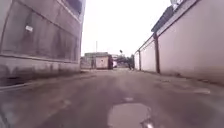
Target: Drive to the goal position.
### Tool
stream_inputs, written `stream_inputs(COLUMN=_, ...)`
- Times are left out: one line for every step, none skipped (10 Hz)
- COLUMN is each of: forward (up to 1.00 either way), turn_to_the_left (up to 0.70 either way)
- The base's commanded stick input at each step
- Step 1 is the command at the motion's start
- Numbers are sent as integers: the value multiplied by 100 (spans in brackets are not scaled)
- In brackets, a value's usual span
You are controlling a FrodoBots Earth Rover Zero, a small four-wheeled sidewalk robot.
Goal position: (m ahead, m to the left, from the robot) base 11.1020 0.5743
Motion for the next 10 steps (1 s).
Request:
stream_inputs(forward=70, turn_to_the_left=0)
stream_inputs(forward=70, turn_to_the_left=0)
stream_inputs(forward=70, turn_to_the_left=0)
stream_inputs(forward=70, turn_to_the_left=0)
stream_inputs(forward=70, turn_to_the_left=0)
stream_inputs(forward=70, turn_to_the_left=0)
stream_inputs(forward=70, turn_to_the_left=0)
stream_inputs(forward=70, turn_to_the_left=0)
stream_inputs(forward=70, turn_to_the_left=0)
stream_inputs(forward=70, turn_to_the_left=0)
